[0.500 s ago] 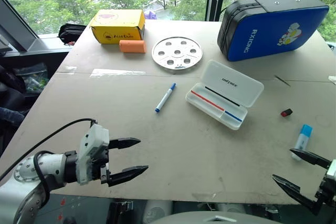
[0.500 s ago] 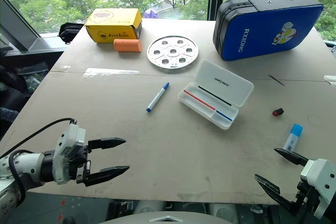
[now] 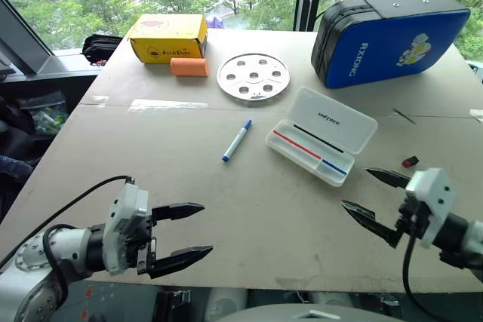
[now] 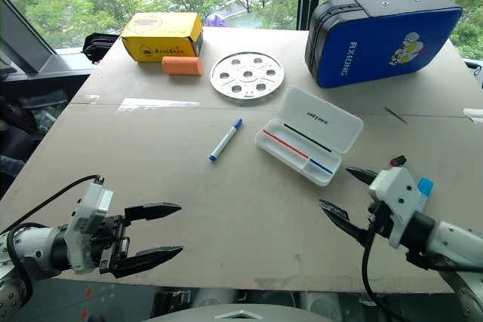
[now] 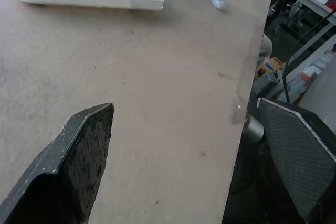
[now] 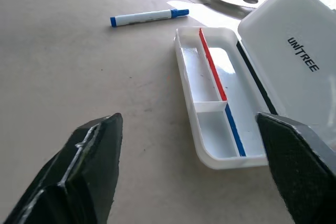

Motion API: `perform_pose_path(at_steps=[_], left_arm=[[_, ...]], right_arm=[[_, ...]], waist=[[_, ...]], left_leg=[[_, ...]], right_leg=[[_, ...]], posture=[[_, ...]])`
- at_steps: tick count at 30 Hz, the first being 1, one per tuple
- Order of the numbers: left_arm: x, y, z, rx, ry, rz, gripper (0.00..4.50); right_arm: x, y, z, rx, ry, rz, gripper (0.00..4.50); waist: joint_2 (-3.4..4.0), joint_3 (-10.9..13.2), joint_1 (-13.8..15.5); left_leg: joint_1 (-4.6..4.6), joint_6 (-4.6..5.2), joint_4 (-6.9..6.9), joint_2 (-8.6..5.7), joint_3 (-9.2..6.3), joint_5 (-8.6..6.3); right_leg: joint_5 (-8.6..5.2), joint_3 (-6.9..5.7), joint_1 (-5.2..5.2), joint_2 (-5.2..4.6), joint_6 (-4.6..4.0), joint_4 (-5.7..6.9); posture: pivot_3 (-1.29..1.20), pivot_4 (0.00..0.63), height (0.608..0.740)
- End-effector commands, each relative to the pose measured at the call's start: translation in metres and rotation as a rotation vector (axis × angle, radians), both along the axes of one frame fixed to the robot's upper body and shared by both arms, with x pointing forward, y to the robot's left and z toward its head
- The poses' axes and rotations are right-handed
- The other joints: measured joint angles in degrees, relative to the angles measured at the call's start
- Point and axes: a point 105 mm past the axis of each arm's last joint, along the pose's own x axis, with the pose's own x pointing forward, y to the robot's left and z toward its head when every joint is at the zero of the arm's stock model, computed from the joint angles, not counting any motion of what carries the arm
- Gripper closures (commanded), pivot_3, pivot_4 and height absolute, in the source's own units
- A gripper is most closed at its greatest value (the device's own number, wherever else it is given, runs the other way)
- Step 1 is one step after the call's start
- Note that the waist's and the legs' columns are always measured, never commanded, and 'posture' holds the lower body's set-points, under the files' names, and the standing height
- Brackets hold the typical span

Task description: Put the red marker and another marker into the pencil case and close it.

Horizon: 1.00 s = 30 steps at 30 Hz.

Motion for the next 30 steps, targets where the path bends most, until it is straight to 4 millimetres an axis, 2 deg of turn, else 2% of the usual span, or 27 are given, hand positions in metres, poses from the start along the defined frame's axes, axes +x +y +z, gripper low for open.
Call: perform_pose_path(at_steps=[1,7,12,15,17,18,19,24,28,30], left_arm=[[-0.01,-0.012,0.016,0.002,-0.073,-0.026,0.0],[-0.013,-0.021,0.025,0.001,-0.099,-0.016,0.0],[-0.011,-0.016,0.023,0.019,-0.105,0.02,0.0],[-0.009,-0.014,0.021,0.029,-0.109,0.029,0.0],[-0.007,-0.013,0.02,0.033,-0.117,0.037,0.0],[-0.005,-0.013,0.02,0.034,-0.12,0.041,0.0],[-0.004,-0.013,0.02,0.036,-0.123,0.042,0.0],[-0.001,-0.017,0.021,0.033,-0.132,0.042,0.0],[0.0,-0.018,0.021,0.03,-0.135,0.044,0.0],[0.002,-0.017,0.022,0.031,-0.136,0.043,0.0]], right_arm=[[0.003,0.009,-0.015,-0.044,0.1,0.031,1.77],[0.026,0.012,-0.035,-0.136,0.175,0.001,1.77],[0.045,0.014,-0.047,-0.156,0.22,-0.028,1.77],[0.05,0.018,-0.052,-0.177,0.235,-0.015,2.75],[0.052,0.022,-0.053,-0.192,0.238,0.007,3.58],[0.053,0.023,-0.054,-0.209,0.231,0.021,4.15],[0.053,0.022,-0.054,-0.224,0.224,0.03,4.38],[0.05,0.016,-0.054,-0.335,0.143,0.108,4.38],[0.037,0.006,-0.053,-0.468,0.035,0.345,4.38],[0.037,-0.006,-0.054,-0.508,0.028,0.415,4.38]], waist=[[0.01,0.0,0.4],[0.05,0.0,0.3],[0.06,0.0,0.1],[0.07,0.0,0.1],[0.08,0.0,0.1],[0.08,0.0,0.1],[0.08,0.0,0.1],[0.07,0.0,0.2],[0.09,0.0,0.3],[0.08,0.0,0.2]], left_leg=[[-0.01,0.0,-0.01,-0.01,0.0,0.0],[-0.06,0.01,-0.03,-0.06,-0.1,-0.01],[-0.03,0.02,-0.03,-0.07,-0.06,-0.01],[-0.03,0.02,-0.03,-0.06,-0.08,-0.01],[-0.03,0.01,-0.03,-0.07,-0.08,-0.01],[-0.03,0.01,-0.03,-0.07,-0.07,-0.01],[-0.03,0.02,-0.03,-0.07,-0.08,-0.01],[-0.03,0.02,-0.03,-0.08,-0.08,-0.01],[-0.03,0.02,-0.02,-0.1,-0.08,-0.01],[-0.03,0.02,-0.02,-0.1,-0.07,-0.01]], right_leg=[[0.0,-0.01,0.0,0.0,0.0,-0.02],[0.0,-0.09,0.0,0.0,0.02,-0.02],[0.0,-0.09,-0.01,0.04,0.02,-0.01],[0.01,-0.09,-0.02,0.06,0.03,0.01],[0.01,-0.09,-0.01,0.06,0.03,0.0],[0.01,-0.09,-0.01,0.06,0.03,0.01],[0.01,-0.09,-0.01,0.06,0.04,0.01],[0.01,-0.11,0.0,0.03,0.04,0.0],[0.02,-0.11,0.0,0.02,0.05,-0.01],[0.01,-0.12,0.0,0.02,0.05,-0.02]], posture=[[0.0,0.15,0.74],[0.0,0.15,0.74],[0.0,0.15,0.74],[0.0,0.15,0.74],[0.0,0.15,0.74],[0.0,0.15,0.74],[0.0,0.15,0.74],[0.0,0.15,0.74],[0.0,0.15,0.74],[0.0,0.15,0.74]])
